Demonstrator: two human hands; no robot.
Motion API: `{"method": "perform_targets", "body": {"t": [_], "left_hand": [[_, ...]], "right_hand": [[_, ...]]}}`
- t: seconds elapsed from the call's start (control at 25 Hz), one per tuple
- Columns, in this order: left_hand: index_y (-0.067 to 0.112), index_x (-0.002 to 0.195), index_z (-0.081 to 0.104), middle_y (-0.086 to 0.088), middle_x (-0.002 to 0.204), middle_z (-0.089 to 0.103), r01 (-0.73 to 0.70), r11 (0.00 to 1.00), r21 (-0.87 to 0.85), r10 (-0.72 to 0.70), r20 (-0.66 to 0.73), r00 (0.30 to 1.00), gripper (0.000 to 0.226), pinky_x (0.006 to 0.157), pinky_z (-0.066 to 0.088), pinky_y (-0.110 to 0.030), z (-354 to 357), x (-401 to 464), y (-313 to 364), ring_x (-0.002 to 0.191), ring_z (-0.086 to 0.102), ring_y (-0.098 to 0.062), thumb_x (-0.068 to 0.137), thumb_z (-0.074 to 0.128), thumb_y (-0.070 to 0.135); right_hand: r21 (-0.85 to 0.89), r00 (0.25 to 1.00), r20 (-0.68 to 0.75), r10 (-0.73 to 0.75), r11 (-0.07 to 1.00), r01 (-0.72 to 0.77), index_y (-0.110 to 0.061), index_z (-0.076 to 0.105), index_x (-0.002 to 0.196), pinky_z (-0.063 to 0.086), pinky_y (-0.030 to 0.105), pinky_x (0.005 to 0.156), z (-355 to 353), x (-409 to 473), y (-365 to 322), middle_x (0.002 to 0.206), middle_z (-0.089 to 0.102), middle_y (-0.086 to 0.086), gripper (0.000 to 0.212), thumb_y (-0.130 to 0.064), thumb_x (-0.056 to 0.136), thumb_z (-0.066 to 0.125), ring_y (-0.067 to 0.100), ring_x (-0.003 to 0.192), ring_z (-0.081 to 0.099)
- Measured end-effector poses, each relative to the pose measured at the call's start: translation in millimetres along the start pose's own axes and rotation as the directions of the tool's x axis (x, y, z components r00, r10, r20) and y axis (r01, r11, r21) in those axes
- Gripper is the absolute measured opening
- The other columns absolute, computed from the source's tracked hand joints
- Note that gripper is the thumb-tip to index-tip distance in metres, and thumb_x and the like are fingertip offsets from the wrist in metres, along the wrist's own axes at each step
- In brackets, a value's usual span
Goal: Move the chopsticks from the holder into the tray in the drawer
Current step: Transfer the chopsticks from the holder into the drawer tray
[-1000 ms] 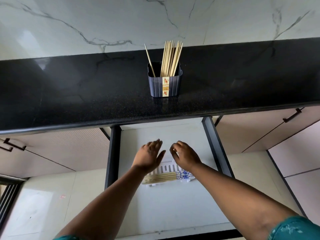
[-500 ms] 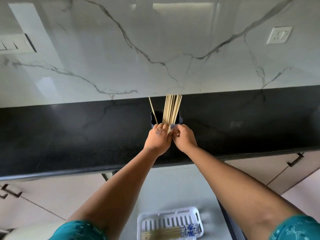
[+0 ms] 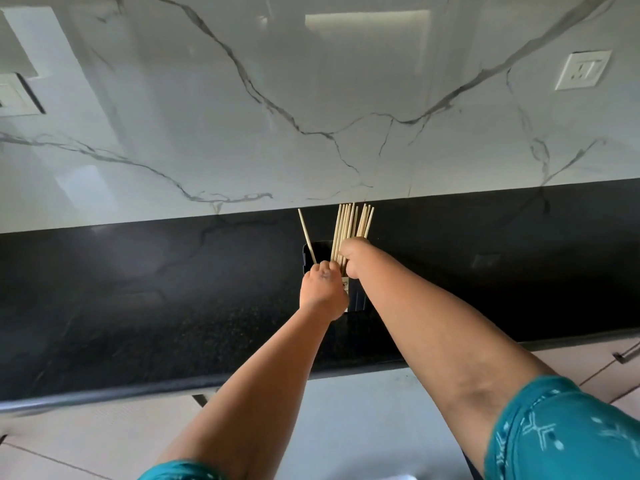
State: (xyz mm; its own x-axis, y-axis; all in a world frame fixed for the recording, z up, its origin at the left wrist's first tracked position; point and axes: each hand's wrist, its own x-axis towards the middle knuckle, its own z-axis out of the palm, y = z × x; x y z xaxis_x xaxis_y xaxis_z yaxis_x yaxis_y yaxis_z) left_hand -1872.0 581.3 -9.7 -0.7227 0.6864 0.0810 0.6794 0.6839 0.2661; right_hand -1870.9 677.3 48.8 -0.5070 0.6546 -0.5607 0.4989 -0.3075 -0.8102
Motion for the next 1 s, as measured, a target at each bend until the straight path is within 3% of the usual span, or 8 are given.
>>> {"method": "perform_targets", "body": {"t": [0.2,0.32,0.4,0.48,0.6,0.76,0.88,1.0], "left_hand": [[0.009,0.130,0.041,-0.007,0.121,0.053,-0.158,0.969,0.191,0.181,-0.109,0.977,0.058,0.099,0.039,-0.034,21,-3,-16,0.110,0.049,-0.025,0.075,0.060,0.012],[0.009,0.130,0.042,-0.007,0.122,0.055,-0.147,0.975,0.169,0.173,-0.151,0.973,0.057,0.097,0.040,-0.035,22,-2,-17,0.109,0.050,-0.025,0.076,0.060,0.018],[0.009,0.128,0.044,-0.007,0.121,0.056,-0.134,0.979,0.154,0.159,-0.168,0.973,0.055,0.097,0.040,-0.035,22,-1,-15,0.109,0.050,-0.026,0.077,0.059,0.021],[0.009,0.128,0.044,-0.008,0.122,0.055,-0.140,0.979,0.149,0.165,-0.173,0.971,0.055,0.099,0.039,-0.035,23,0,-14,0.110,0.049,-0.026,0.077,0.059,0.024],[0.009,0.131,0.041,-0.007,0.126,0.053,-0.161,0.982,0.095,0.177,-0.187,0.966,0.059,0.105,0.036,-0.036,22,1,-14,0.117,0.046,-0.026,0.077,0.058,0.025],[0.000,0.143,0.026,-0.016,0.141,0.040,-0.138,0.949,-0.284,0.063,-0.258,0.964,0.066,0.112,0.026,-0.038,7,-5,1,0.131,0.034,-0.032,0.082,0.047,0.014],[0.001,0.147,0.018,-0.015,0.151,0.029,-0.102,0.864,-0.494,-0.046,-0.279,0.959,0.074,0.116,0.018,-0.035,-18,-8,25,0.140,0.023,-0.029,0.087,0.055,0.025],[0.013,0.145,0.026,-0.005,0.142,0.040,-0.094,0.742,-0.663,-0.140,-0.292,0.946,0.065,0.111,0.033,-0.033,-42,-27,52,0.132,0.036,-0.021,0.092,0.055,0.036]], "right_hand": [[-0.116,0.999,-0.029,-0.020,0.993,0.017,0.001,0.041,0.136,0.051,0.027,0.094,15,38,5,0.135,0.050,0.022,0.037,-0.006,0.099,0.036,0.035,0.117,0.052],[-0.424,0.989,-0.051,-0.141,0.899,0.107,0.003,0.051,0.116,0.046,0.017,0.038,17,40,5,0.095,0.060,0.023,0.022,-0.004,0.099,0.039,0.031,0.073,0.057],[-0.552,0.963,-0.129,-0.238,0.824,0.130,0.000,0.057,0.106,0.048,0.019,0.049,10,40,4,0.082,0.058,0.013,0.014,-0.004,0.095,0.049,0.024,0.075,0.066],[-0.566,0.951,-0.140,-0.277,0.810,0.153,0.003,0.059,0.111,0.053,0.026,0.064,4,42,4,0.098,0.063,0.016,0.020,-0.002,0.092,0.055,0.028,0.092,0.068],[-0.563,0.924,-0.152,-0.352,0.799,0.212,0.002,0.057,0.117,0.053,0.027,0.068,-4,32,4,0.114,0.063,0.017,0.026,0.000,0.091,0.055,0.030,0.100,0.066],[-0.476,0.823,-0.198,-0.532,0.787,0.393,-0.004,0.054,0.119,0.058,0.035,0.081,-19,-3,-5,0.119,0.062,0.015,0.023,-0.009,0.096,0.052,0.030,0.106,0.065],[-0.479,0.720,-0.171,-0.673,0.695,0.535,-0.004,0.052,0.114,0.057,0.035,0.077,-29,-50,-7,0.113,0.065,0.014,0.019,-0.013,0.098,0.048,0.028,0.101,0.067],[-0.447,0.637,-0.153,-0.756,0.627,0.637,-0.006,0.052,0.116,0.058,0.036,0.082,-39,-109,0,0.112,0.066,0.011,0.022,-0.018,0.098,0.049,0.024,0.100,0.067]]}}
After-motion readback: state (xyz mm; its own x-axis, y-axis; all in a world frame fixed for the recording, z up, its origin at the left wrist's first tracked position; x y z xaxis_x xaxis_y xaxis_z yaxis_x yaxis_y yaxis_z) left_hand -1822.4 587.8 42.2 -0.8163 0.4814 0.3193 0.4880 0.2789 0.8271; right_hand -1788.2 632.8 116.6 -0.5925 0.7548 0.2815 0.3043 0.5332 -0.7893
